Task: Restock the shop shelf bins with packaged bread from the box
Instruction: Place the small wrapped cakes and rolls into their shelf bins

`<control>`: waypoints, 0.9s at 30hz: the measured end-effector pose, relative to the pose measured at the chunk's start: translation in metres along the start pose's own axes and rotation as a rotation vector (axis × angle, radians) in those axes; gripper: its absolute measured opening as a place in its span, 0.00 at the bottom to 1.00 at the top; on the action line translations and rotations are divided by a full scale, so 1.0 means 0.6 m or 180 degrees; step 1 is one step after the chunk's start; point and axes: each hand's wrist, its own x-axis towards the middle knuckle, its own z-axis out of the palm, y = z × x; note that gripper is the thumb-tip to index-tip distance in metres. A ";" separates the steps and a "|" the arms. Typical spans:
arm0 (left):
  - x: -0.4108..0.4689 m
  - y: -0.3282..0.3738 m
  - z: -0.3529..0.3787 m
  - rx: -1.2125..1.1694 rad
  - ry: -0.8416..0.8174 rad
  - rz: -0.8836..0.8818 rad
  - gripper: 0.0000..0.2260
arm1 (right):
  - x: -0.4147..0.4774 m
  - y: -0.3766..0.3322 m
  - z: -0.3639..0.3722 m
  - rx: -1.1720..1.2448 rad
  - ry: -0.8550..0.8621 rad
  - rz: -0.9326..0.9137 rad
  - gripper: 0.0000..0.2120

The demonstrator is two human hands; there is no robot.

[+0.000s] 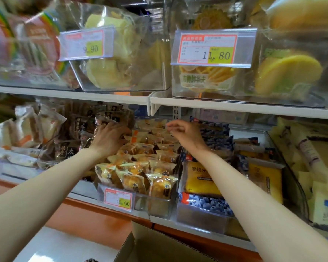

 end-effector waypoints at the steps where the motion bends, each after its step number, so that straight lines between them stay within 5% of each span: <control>1: 0.005 0.000 -0.002 0.0011 -0.0037 0.0022 0.13 | 0.000 -0.002 0.010 -0.0144 -0.0037 -0.0075 0.12; 6: 0.034 0.000 0.003 0.0392 -0.0452 0.0000 0.12 | 0.004 -0.004 0.040 -0.0967 -0.0153 -0.0375 0.11; 11: 0.043 0.004 0.014 0.0170 -0.0296 -0.0257 0.08 | 0.004 -0.006 0.047 -0.1007 -0.0311 -0.0350 0.12; 27: -0.004 -0.037 -0.052 -0.2185 0.0871 -0.1363 0.12 | 0.001 -0.017 0.055 -0.0524 -0.0506 -0.0404 0.13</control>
